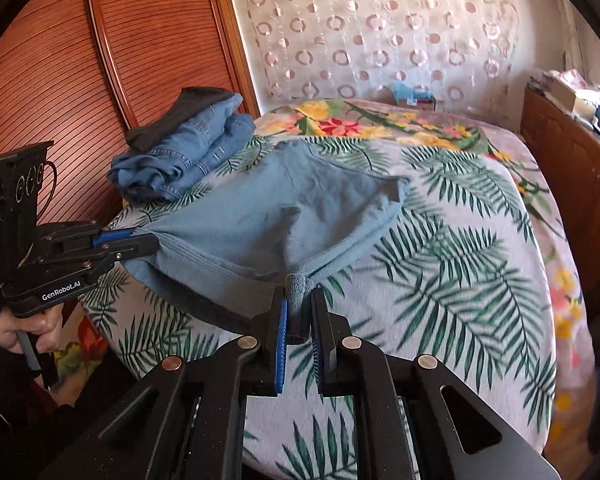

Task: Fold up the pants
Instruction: 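Open both tools and release the shorts' corners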

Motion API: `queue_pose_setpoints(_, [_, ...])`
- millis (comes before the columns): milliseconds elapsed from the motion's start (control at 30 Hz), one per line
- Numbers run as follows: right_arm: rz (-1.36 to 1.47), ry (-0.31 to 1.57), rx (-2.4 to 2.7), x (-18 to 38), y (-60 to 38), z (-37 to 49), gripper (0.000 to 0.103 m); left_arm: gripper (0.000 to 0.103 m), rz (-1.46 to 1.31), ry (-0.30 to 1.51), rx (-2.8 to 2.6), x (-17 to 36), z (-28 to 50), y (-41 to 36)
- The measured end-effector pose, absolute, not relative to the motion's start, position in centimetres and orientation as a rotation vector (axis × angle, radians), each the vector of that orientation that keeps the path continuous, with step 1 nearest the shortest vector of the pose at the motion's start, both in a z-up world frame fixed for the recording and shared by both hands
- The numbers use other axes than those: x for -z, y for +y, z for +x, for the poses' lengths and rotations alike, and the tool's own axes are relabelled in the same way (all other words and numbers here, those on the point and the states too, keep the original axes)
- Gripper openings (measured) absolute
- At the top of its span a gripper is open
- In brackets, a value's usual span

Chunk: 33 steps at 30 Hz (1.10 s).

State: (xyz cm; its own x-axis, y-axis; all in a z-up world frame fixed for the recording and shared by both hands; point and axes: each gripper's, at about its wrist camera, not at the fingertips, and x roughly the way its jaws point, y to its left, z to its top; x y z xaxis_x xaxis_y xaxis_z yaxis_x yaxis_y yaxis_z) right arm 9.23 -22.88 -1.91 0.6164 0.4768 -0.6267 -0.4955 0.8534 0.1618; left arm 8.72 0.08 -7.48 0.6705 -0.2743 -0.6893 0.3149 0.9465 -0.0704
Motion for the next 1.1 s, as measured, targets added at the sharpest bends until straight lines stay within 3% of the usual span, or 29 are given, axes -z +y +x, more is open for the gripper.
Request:
queue_pose_setpoints(800, [-0.006, 0.779, -0.518, 5.5, -23.1, 6.0, 0.012, 0.013, 0.035, 0.837, 0.331, 11.1, 5.7, -0.3])
queue_pose_setpoints(1000, [-0.020, 0.778, -0.495, 5.6, -23.1, 5.7, 0.020, 0.031, 0.034, 0.817, 0.295, 10.6, 5.5, 0.2])
queue_pose_setpoints(1067, [-0.020, 0.782, -0.488, 5.7, -23.2, 5.7, 0.023, 0.048, 0.024, 0.806, 0.292, 10.3, 5.6, 0.5])
queue_pose_setpoints(1100, [-0.019, 0.784, -0.488, 5.7, -23.2, 5.8, 0.024, 0.051, 0.013, 0.802, 0.292, 10.2, 5.7, 0.7])
